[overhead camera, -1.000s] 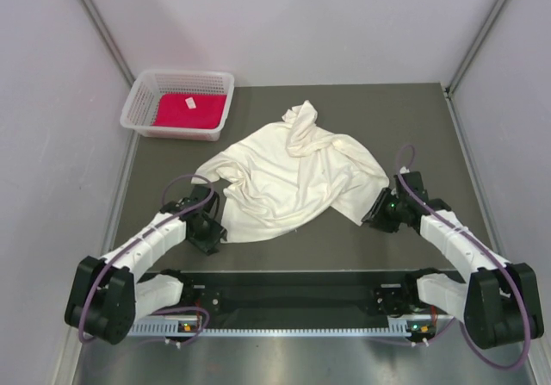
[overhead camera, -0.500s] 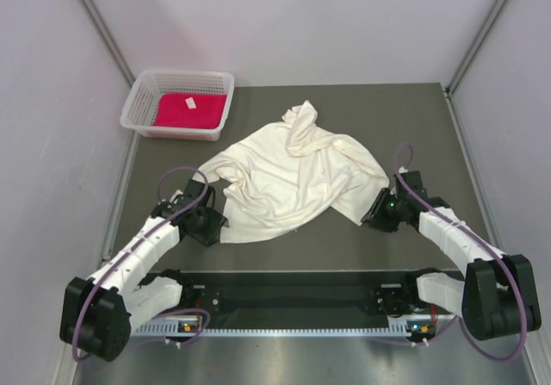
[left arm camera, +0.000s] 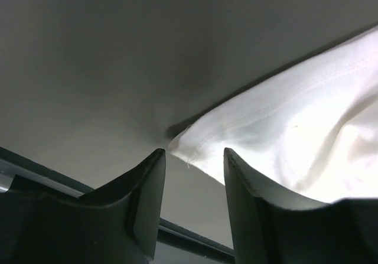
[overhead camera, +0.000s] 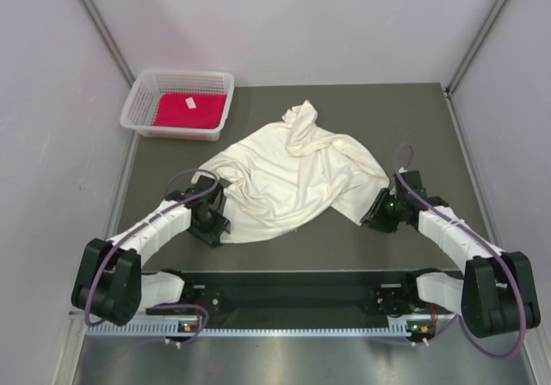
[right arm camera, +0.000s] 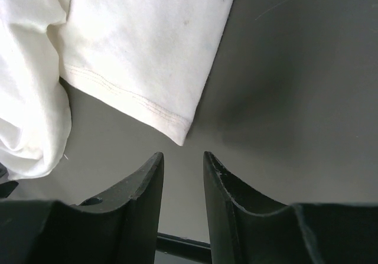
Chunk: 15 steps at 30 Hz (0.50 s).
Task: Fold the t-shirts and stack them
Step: Flatten the tshirt out
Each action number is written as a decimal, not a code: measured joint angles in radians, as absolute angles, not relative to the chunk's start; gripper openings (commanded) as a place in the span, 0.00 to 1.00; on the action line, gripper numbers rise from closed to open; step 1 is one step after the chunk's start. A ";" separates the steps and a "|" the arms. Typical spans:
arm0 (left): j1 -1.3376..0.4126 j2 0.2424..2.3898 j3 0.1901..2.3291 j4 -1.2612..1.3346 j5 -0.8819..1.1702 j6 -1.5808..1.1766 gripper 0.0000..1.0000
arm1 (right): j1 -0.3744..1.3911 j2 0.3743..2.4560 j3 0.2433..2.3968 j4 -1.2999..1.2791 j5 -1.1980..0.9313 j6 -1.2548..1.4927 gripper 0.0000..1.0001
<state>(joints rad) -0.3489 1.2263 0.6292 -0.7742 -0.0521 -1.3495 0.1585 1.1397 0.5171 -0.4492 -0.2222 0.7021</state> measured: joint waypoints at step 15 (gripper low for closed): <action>-0.343 1.234 0.599 -0.767 -0.065 -1.377 0.33 | 0.139 1.111 0.514 -0.452 -0.203 0.780 0.37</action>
<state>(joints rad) -0.3431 1.2339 0.5987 -0.7673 -0.0647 -1.3766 0.1387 1.1110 0.5137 -0.4519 -0.2031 0.7799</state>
